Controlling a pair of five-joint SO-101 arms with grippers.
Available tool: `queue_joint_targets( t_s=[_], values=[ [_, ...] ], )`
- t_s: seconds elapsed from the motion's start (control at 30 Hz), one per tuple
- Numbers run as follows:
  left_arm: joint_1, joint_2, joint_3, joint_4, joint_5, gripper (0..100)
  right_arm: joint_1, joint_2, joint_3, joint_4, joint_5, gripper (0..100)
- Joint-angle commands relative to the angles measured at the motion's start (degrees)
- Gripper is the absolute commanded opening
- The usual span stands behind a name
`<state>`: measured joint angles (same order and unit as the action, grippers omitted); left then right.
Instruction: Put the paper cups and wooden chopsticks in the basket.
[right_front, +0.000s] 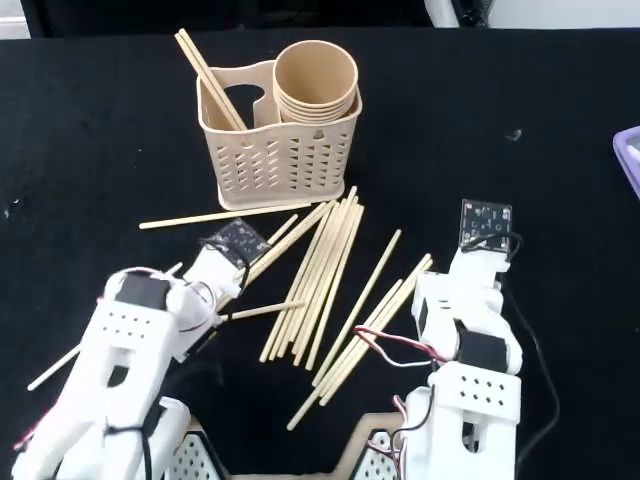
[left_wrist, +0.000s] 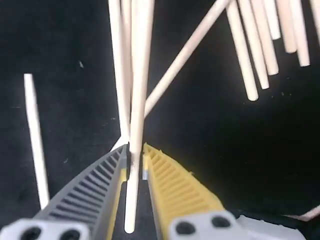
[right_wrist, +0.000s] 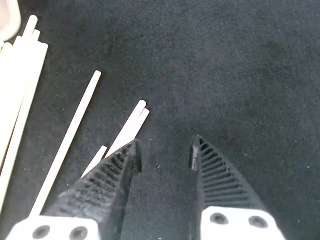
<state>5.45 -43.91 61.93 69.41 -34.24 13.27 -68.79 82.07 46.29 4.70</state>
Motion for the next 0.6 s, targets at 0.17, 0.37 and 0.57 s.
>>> queue_joint_targets(
  t_s=[0.17, 0.37, 0.57],
  values=[
    [-1.4, 11.7, -4.5, -3.7, -0.4, 17, 0.3, -1.1, -0.3, -1.2, -0.4, 17.8],
    [-1.8, 16.1, -4.3, -10.9, -0.8, 14, 0.3, -1.1, -0.2, -1.2, -0.4, 17.8],
    [-1.7, 18.9, -4.4, -13.5, -0.9, 14, 0.3, -1.1, -0.2, -1.2, -0.4, 17.8]
  ],
)
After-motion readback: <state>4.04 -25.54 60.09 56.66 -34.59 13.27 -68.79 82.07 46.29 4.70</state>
